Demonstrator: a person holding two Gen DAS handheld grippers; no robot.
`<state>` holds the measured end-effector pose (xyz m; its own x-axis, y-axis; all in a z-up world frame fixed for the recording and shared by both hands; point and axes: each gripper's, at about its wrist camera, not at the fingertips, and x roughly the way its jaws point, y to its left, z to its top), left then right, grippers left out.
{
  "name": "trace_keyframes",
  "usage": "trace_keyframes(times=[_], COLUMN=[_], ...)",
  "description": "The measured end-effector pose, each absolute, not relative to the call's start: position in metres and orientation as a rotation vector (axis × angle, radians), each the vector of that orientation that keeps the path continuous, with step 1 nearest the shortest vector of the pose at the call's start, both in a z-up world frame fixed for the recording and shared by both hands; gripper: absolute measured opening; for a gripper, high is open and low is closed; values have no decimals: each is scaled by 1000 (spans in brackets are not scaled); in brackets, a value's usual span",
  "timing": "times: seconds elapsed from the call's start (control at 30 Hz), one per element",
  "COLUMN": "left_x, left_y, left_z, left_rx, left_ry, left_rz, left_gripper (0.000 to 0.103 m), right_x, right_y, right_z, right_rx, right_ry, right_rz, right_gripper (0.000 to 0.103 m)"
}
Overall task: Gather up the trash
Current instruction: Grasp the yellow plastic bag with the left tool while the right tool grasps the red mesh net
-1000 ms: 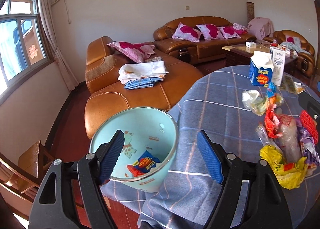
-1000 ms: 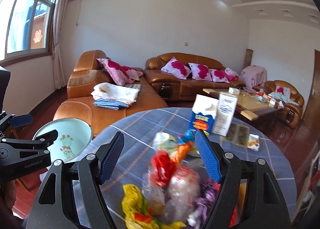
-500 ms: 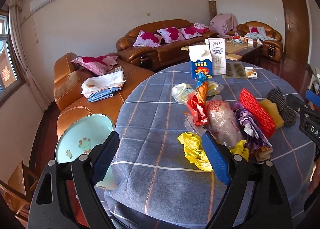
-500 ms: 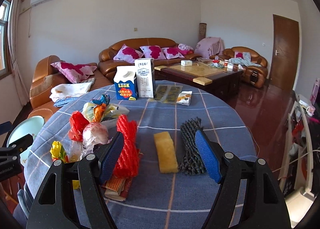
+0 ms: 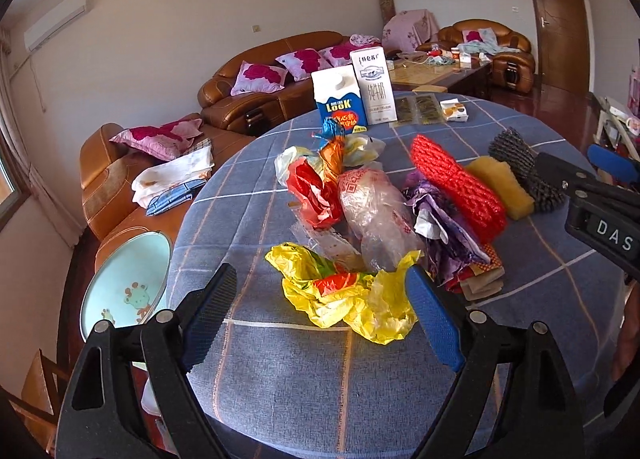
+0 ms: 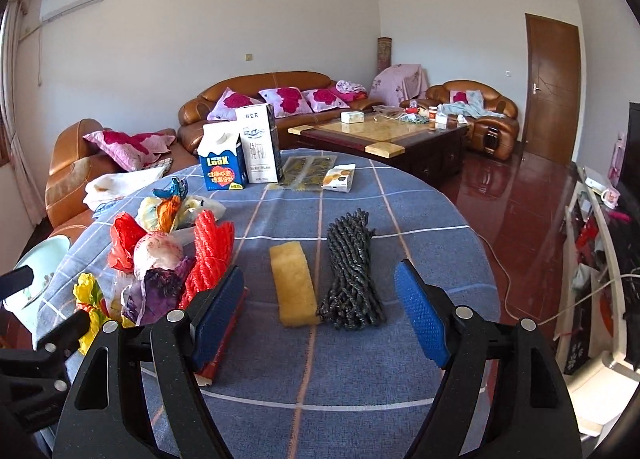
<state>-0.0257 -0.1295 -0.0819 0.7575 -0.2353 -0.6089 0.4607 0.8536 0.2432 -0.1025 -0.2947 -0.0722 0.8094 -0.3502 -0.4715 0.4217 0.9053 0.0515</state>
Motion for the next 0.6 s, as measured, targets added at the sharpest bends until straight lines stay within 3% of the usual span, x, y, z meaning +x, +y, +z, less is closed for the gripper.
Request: trace_keyframes(times=[0.03, 0.1, 0.13, 0.2, 0.27, 0.4, 0.6], left_x=[-24, -19, -17, -16, -19, -24, -19], left_y=[-128, -125, -124, -121, -120, -117, -102], left_z=[-85, -89, -91, -91, -91, -86, -66], left_rx=[395, 376, 364, 350, 347, 349, 327], left_ry=[614, 649, 668, 685, 673, 649, 582], left_rz=[-392, -418, -438, -469, -486, -508, -456], left_gripper=[82, 53, 48, 21, 13, 9, 9], right_x=[-102, -100, -100, -98, -93, -83, -58], right_y=[-292, -289, -287, -283, -279, -271, -268], right_z=[-72, -72, -71, -70, -70, -69, -74], right_rx=[157, 153, 154, 148, 147, 141, 147], right_ry=[470, 469, 469, 468, 479, 486, 559], right_rz=[-402, -383, -365, -354, -324, -288, -231], right_gripper=[77, 77, 77, 77, 77, 76, 56])
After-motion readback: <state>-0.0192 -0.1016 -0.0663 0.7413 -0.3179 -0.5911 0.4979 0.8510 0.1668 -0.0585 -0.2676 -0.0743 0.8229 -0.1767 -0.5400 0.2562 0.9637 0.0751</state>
